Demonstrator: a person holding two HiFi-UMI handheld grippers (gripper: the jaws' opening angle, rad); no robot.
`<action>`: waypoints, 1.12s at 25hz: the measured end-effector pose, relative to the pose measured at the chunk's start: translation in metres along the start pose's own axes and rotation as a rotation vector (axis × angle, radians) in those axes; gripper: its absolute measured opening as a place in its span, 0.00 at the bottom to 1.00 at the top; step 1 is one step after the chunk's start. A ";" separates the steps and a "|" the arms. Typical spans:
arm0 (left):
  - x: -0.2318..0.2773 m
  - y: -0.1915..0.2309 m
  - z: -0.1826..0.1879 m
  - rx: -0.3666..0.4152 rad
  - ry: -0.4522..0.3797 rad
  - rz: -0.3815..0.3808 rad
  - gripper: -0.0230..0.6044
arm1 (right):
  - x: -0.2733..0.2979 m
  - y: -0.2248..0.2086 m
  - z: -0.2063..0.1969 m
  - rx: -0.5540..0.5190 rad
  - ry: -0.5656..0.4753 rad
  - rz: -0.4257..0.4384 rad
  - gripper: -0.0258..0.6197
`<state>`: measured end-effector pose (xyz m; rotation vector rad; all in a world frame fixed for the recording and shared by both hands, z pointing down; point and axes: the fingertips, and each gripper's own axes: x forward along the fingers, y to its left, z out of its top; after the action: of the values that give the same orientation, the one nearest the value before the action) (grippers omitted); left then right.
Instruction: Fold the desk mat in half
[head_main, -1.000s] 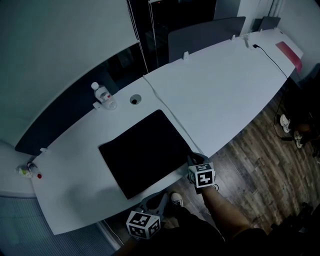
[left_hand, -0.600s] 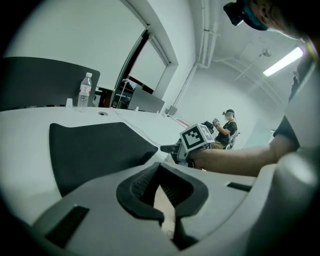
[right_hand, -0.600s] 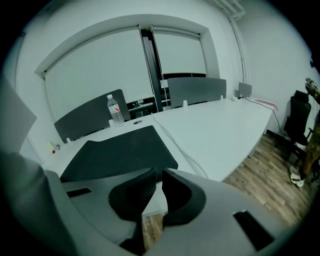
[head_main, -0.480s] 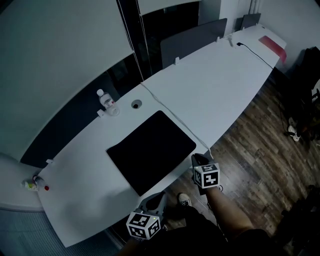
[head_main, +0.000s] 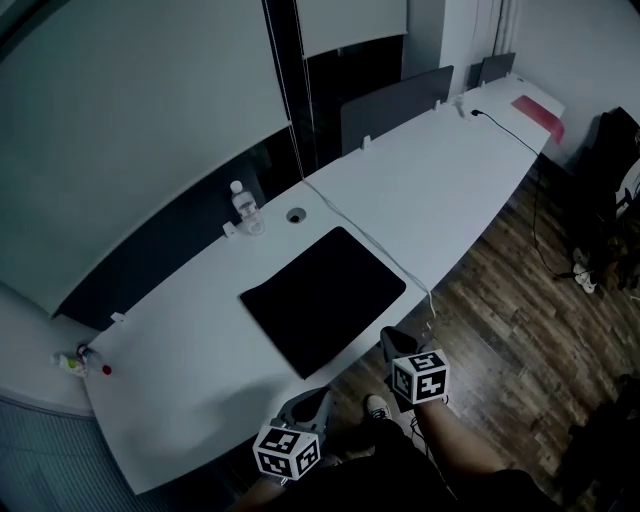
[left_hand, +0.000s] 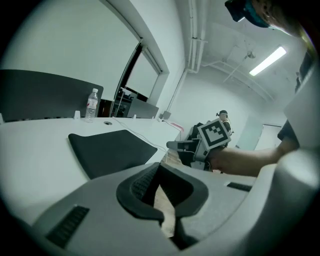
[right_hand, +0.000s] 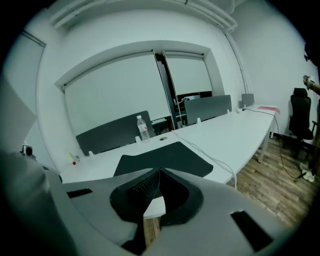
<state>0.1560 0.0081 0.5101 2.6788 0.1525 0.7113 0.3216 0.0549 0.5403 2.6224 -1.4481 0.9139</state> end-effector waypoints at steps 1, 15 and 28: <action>-0.007 0.001 -0.001 0.002 -0.007 0.005 0.05 | -0.006 0.012 0.001 -0.005 -0.012 0.013 0.08; -0.104 0.002 -0.031 0.009 -0.067 0.040 0.05 | -0.079 0.141 -0.033 -0.061 -0.067 0.124 0.08; -0.160 -0.014 -0.075 -0.004 -0.078 0.044 0.05 | -0.129 0.196 -0.076 -0.079 -0.073 0.143 0.08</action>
<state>-0.0203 0.0140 0.4914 2.7088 0.0729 0.6188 0.0807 0.0627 0.4882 2.5486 -1.6707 0.7611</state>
